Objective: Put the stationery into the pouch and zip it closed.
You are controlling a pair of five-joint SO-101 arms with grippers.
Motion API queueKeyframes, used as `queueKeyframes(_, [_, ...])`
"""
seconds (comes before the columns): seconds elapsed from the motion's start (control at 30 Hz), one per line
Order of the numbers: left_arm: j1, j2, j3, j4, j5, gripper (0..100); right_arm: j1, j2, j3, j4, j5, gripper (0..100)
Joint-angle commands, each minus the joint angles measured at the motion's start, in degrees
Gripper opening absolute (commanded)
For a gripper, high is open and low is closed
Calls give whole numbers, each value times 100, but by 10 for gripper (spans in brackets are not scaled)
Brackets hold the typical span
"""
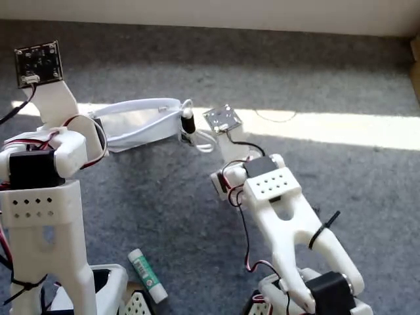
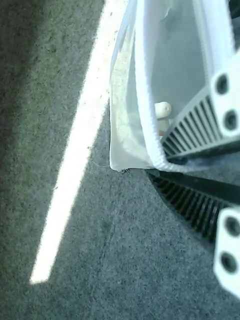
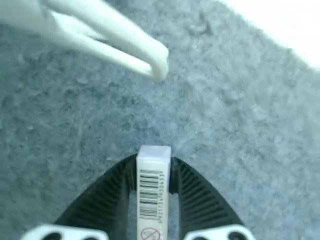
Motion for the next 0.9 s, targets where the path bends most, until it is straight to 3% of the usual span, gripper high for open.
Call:
queueKeyframes(0.0, [-75,22,31,-18,-53,7,22,-690,-4,31,-18,5])
queueKeyframes(0.87, [-75,22,40,-26,-53,7,-13,-3477,-66,31,-53,5])
